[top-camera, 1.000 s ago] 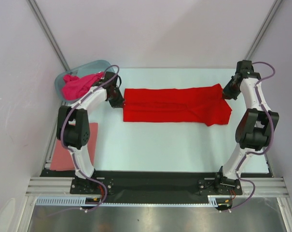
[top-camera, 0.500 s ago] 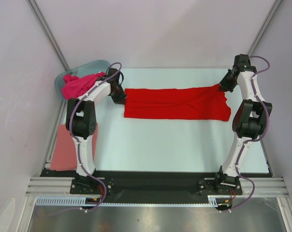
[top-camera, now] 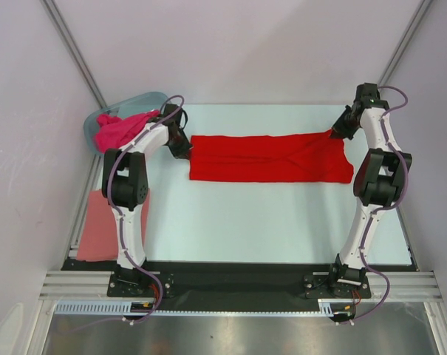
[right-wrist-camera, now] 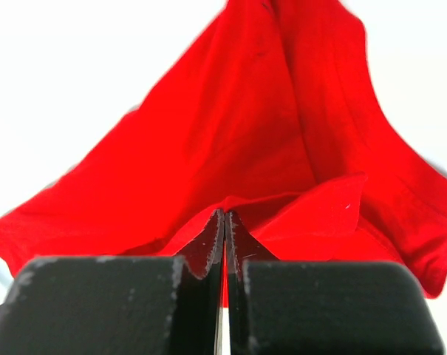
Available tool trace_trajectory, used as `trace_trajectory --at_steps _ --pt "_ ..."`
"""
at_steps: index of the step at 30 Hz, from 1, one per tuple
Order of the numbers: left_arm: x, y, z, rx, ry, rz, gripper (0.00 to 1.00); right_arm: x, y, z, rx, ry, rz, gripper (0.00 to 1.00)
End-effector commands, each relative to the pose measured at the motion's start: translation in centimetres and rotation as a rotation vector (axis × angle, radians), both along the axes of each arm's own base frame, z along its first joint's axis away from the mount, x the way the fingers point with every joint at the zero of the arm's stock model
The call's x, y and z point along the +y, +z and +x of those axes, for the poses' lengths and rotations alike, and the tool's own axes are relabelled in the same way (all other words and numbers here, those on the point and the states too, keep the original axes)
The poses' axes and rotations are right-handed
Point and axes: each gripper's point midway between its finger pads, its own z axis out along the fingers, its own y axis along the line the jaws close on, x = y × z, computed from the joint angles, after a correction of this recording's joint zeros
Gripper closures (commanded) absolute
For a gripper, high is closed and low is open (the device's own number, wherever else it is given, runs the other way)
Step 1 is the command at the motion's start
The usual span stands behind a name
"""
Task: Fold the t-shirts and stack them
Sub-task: Fold the tshirt
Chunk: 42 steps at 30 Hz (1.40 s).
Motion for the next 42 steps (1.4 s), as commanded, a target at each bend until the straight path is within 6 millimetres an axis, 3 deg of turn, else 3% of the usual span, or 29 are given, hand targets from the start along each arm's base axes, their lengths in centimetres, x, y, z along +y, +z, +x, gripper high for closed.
trace_trajectory --at_steps 1,8,19,24,26,30,34,38,42 --pt "1.4 1.9 1.1 -0.045 0.055 0.018 1.0 0.7 1.6 1.7 -0.063 0.027 0.018 0.99" --pt "1.8 1.4 0.8 -0.032 0.059 0.02 1.0 1.9 1.6 2.3 -0.067 0.042 0.029 0.99" --pt "1.9 0.7 1.4 -0.017 0.055 0.003 0.98 1.6 1.3 3.0 -0.067 0.021 0.028 1.0" --pt "1.4 0.5 2.2 -0.034 0.037 -0.017 0.84 1.4 0.7 3.1 -0.057 0.01 0.032 1.0" --pt "1.3 0.8 2.5 -0.042 0.022 -0.024 0.72 1.3 0.6 3.2 -0.057 0.01 0.033 1.0" --pt "1.8 3.5 3.3 -0.139 -0.033 0.053 0.52 0.9 0.3 3.3 -0.054 -0.001 0.034 0.99" --pt "1.8 7.7 2.9 -0.247 -0.072 0.102 0.47 0.5 -0.1 3.4 -0.049 -0.013 0.04 0.99" --pt "-1.7 9.2 1.2 -0.313 -0.193 0.013 0.5 0.1 -0.4 3.6 -0.051 -0.031 0.046 0.98" --pt "-6.7 6.8 -1.4 -0.278 -0.326 -0.069 0.58 -0.2 -0.6 3.9 -0.054 -0.049 0.063 0.98"
